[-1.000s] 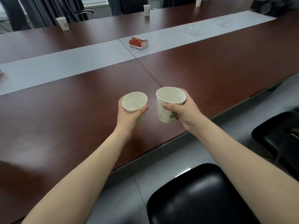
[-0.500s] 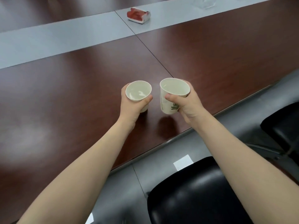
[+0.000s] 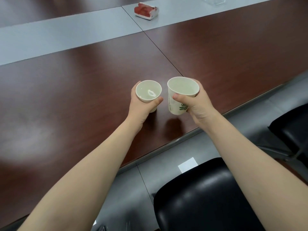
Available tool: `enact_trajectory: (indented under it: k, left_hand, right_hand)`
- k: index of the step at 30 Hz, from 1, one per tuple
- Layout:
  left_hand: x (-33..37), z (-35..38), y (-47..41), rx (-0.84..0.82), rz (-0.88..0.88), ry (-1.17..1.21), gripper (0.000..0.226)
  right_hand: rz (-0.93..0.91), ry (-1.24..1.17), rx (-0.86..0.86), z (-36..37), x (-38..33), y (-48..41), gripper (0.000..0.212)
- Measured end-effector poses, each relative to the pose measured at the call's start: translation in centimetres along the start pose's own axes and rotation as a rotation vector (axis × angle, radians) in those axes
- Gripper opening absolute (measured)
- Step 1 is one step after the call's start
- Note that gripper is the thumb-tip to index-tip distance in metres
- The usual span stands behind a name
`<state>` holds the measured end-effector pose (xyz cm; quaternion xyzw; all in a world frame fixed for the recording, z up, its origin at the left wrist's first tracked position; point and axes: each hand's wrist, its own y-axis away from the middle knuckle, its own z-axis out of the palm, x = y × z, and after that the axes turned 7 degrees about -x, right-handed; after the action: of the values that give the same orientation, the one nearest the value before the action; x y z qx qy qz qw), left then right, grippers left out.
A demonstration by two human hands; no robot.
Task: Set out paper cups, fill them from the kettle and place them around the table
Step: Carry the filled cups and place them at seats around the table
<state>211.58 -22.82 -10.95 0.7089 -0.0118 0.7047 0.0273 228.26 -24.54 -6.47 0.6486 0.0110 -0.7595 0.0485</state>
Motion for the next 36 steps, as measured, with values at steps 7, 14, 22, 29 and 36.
enact_trajectory:
  k: [7, 14, 22, 29, 36]
  left_hand:
    - [2.8, -0.7, 2.2, -0.055, -0.133, 0.021, 0.125]
    - [8.9, -0.9, 5.7, 0.081, -0.1, -0.049, 0.1]
    - [20.9, 3.3, 11.4, -0.126, -0.134, 0.126, 0.072]
    - [28.6, 9.9, 19.6, -0.498, -0.2, 0.099, 0.037]
    - [32.1, 17.5, 28.5, -0.627, -0.19, 0.129, 0.046]
  right_hand:
    - [-0.001, 0.02, -0.01, 0.7, -2.8, 2.1, 0.069]
    - [0.003, -0.008, -0.023, 1.5, -6.9, 5.6, 0.066]
    - [-0.072, -0.027, -0.034, 1.6, -16.6, 12.1, 0.058]
    - [-0.12, -0.024, -0.03, -1.0, -23.9, 21.0, 0.051]
    - [-0.16, 0.014, 0.01, -6.1, -28.6, 32.4, 0.061]
